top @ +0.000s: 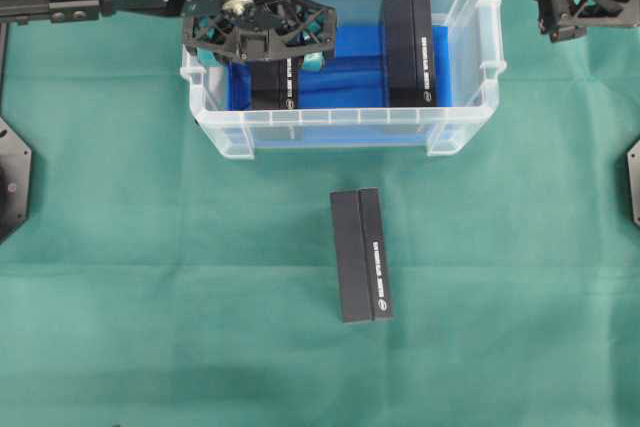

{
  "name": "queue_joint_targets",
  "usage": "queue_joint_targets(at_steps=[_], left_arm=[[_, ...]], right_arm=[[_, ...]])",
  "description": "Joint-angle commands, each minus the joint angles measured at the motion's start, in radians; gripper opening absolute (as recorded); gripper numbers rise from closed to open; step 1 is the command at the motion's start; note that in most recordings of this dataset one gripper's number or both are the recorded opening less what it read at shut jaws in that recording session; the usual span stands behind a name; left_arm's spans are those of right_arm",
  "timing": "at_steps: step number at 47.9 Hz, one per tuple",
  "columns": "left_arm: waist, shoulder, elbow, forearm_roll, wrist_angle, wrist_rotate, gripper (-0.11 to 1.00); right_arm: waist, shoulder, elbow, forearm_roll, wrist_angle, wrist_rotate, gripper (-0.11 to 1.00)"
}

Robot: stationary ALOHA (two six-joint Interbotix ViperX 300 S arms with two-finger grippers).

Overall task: Take out the box from the case.
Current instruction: 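Lower the open left gripper around the left black box, then close the left gripper and lift the left box out of the bin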

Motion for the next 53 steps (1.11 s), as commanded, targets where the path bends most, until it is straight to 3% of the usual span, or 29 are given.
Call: queue_joint_targets(at_steps=[1,8,16,38,53], left_arm=[[0.002,-0.009,-0.008,0.005,-0.008,0.000,0.98],[0.000,-0.009,-0.008,0.002,-0.009,0.000,0.94],[-0.003,-0.011,-0.009,-0.017,-0.035,0.000,0.61],[-0.003,-0.020,-0.006,-0.025,-0.040,0.002,0.61],[-0.005,-0.069,-0.038,-0.035,0.038,0.006,0.61]], right_arm=[[0.000,-0.012,-0.009,0.000,-0.005,0.002,0.93],[0.000,-0.012,-0.009,0.000,-0.005,0.000,0.93],[0.000,-0.012,-0.009,0.000,-0.005,0.002,0.93],[0.000,-0.012,-0.009,-0.002,-0.012,0.000,0.93],[0.000,-0.012,-0.009,-0.002,-0.031,0.000,0.93]])
